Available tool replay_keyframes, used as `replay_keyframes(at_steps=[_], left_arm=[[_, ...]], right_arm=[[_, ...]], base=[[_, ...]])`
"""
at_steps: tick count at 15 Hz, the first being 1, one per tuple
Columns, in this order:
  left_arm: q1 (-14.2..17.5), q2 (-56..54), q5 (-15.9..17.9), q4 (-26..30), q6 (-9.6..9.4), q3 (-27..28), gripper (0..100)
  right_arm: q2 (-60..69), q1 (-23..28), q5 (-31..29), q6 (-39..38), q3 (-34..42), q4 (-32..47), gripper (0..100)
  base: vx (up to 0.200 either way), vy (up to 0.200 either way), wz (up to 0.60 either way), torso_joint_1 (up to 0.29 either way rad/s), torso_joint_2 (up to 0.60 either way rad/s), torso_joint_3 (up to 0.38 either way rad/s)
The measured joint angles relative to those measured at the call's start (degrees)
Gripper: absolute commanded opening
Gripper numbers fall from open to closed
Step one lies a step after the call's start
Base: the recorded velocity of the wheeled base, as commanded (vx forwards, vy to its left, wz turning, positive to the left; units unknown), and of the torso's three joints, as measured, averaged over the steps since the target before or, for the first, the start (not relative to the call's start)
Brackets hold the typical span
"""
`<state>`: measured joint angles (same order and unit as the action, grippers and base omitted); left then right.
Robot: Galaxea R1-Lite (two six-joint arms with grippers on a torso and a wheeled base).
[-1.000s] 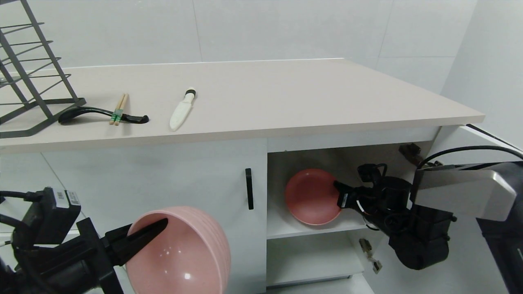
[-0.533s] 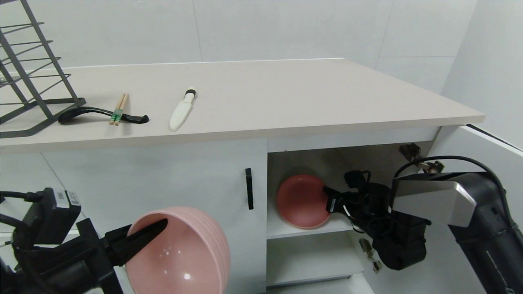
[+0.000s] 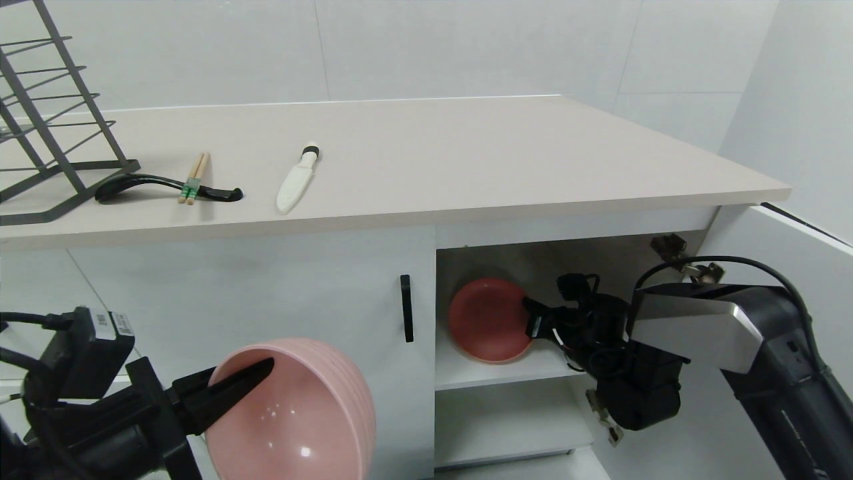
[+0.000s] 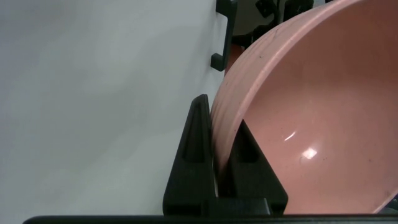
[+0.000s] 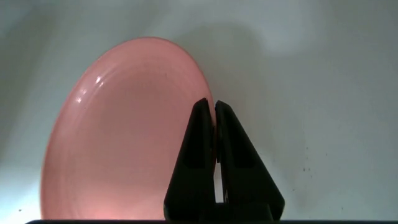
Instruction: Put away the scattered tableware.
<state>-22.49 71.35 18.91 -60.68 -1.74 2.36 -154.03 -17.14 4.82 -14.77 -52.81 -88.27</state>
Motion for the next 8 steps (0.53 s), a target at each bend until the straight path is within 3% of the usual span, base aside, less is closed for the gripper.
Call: replay_keyframes(at_steps=[2, 3, 8], left_arm=[[0.00, 0.00, -0.02, 0.00, -0.02, 0.00, 0], [0.00, -0.05, 0.00, 0.00, -0.02, 0.00, 0], [0.00, -0.13, -0.02, -0.16, -0.06, -0.06, 0]], right_arm=[[-0.05, 0.13, 0.00, -0.22, -0.63, 1.78, 0], [-0.07, 0.33, 0.00, -0.27, -1.18, 2.38, 100], [-0.61, 1.90, -0.09, -0.68, -3.25, 3.62, 100]], base=[[0.000, 0.000, 0.00, 0.000, 0.00, 0.000], [0.000, 0.000, 0.00, 0.000, 0.00, 0.000], [0.000, 0.000, 0.00, 0.000, 0.00, 0.000]])
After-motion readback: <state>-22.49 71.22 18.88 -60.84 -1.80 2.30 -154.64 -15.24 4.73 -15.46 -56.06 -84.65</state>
